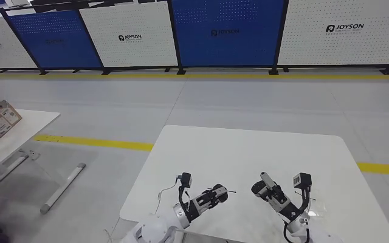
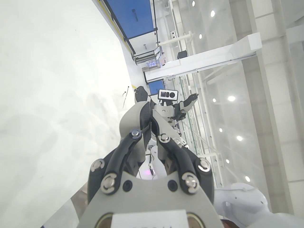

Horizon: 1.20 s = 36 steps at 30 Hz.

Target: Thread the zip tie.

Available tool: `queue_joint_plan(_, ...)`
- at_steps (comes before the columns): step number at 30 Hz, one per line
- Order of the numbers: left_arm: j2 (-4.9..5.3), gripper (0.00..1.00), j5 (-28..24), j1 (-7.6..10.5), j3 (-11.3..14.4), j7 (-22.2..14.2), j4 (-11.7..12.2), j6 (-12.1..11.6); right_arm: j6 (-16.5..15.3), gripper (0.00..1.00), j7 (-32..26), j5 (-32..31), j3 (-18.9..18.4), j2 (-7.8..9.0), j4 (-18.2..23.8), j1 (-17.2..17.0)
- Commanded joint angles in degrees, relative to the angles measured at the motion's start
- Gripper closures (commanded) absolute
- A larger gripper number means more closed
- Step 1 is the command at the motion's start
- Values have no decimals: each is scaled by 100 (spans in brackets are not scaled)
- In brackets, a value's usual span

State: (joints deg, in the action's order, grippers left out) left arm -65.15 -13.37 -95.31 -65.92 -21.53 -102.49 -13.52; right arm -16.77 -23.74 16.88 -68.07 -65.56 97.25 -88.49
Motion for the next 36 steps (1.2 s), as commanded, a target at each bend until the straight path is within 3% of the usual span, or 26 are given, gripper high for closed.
queue_joint_plan(1, 1, 100, -6, -3, -3, -7, -4, 1, 0, 0, 0, 0, 0, 0, 0, 0)
queue_joint_plan(8, 1, 100, -6, -3, -3, -7, -4, 1, 0, 0, 0, 0, 0, 0, 0, 0)
queue_joint_plan(13, 8, 100, 384, 60, 45, 128, 180, 138, 0, 0, 0, 0, 0, 0, 0, 0)
queue_joint_plan(17, 41, 100, 645, 94, 85, -162, 326, 338, 0, 0, 0, 0, 0, 0, 0, 0)
queue_joint_plan(28, 37, 100, 557, 105, 116, -211, 303, 327, 0, 0, 0, 0, 0, 0, 0, 0)
queue_joint_plan(34, -25, 100, 328, 171, 324, 185, 156, 0, 0, 0, 0, 0, 0, 0, 0, 0)
queue_joint_plan(36, -43, 100, 450, 215, 406, 355, 174, -13, 0, 0, 0, 0, 0, 0, 0, 0)
